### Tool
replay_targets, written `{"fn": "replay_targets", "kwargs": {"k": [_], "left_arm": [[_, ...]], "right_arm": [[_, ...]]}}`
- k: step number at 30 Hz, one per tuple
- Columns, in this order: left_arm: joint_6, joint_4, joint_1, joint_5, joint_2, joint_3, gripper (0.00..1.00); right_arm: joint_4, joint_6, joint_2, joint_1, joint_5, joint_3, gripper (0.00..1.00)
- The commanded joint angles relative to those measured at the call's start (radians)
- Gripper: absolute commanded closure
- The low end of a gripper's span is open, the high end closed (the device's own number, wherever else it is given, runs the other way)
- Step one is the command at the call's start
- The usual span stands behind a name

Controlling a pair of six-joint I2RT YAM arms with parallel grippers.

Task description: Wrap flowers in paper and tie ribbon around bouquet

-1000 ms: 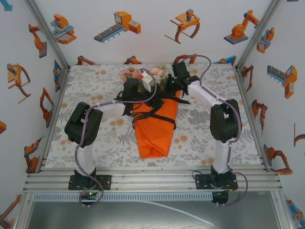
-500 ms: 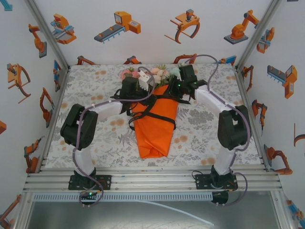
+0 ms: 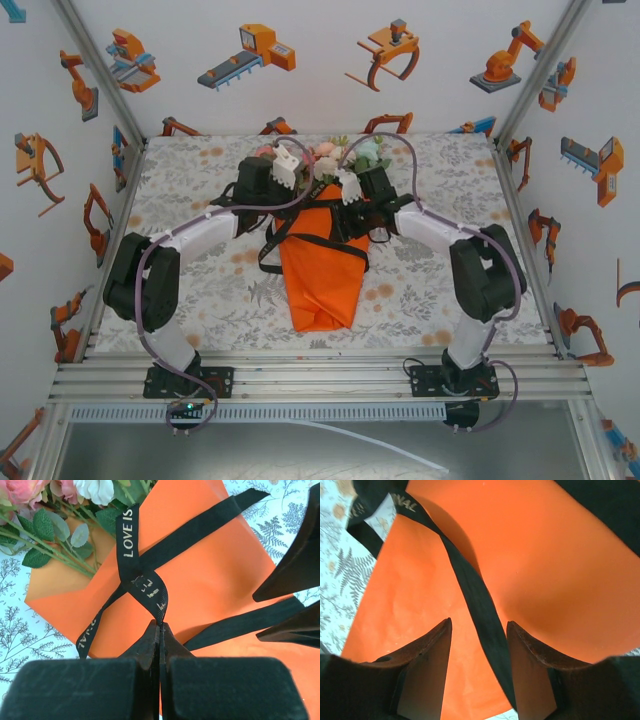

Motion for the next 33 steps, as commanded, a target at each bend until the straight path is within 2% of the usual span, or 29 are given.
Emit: {"fn": "replay_targets", "kwargs": {"k": [1, 5, 7, 10, 12, 14, 16, 17, 20, 23, 27, 33], "left_arm": [[0.024, -0.003, 0.006, 0.037, -0.021, 0.000, 1.00], [0.022, 0.000, 0.007, 0.052, -0.011, 0.011, 1.00], [0.015, 0.004, 0.008, 0.061, -0.009, 0.014, 1.00], [0.004, 0.027, 0.008, 0.087, -0.012, 0.010, 1.00], [-0.013, 0.047, 0.008, 0.107, -0.010, 0.006, 1.00], [-0.023, 0.050, 0.008, 0.117, -0.007, 0.011, 1.00], [-0.023, 0.050, 0.008, 0.119, -0.006, 0.012, 1.00], [-0.024, 0.051, 0.008, 0.120, -0.005, 0.012, 1.00], [-0.017, 0.045, 0.008, 0.130, 0.000, 0.018, 1.00], [-0.009, 0.033, 0.008, 0.134, 0.007, 0.022, 1.00], [-0.011, 0.037, 0.008, 0.131, 0.005, 0.020, 1.00], [0.009, 0.019, 0.009, 0.165, 0.006, 0.023, 1.00]], "right_arm": [[-0.075, -0.080, 0.033, 0.015, -0.052, 0.047, 0.53], [-0.072, -0.084, 0.047, 0.019, -0.048, 0.038, 0.55], [-0.070, -0.086, 0.049, 0.019, -0.051, 0.040, 0.63], [-0.077, -0.102, 0.056, 0.019, -0.066, 0.042, 0.80], [-0.093, -0.116, 0.063, 0.019, -0.065, 0.048, 0.86], [-0.117, -0.124, 0.062, 0.019, -0.059, 0.056, 0.80], [-0.120, -0.132, 0.052, 0.019, -0.048, 0.046, 0.60], [-0.118, -0.145, 0.050, 0.019, -0.052, 0.038, 0.54], [-0.141, -0.172, 0.068, 0.021, -0.086, 0.031, 0.49], [-0.152, -0.188, 0.088, 0.033, -0.078, 0.018, 0.50], [-0.177, -0.230, 0.101, 0.061, -0.023, 0.012, 0.62], [-0.174, -0.195, 0.055, 0.059, -0.008, 0.042, 0.97]]}}
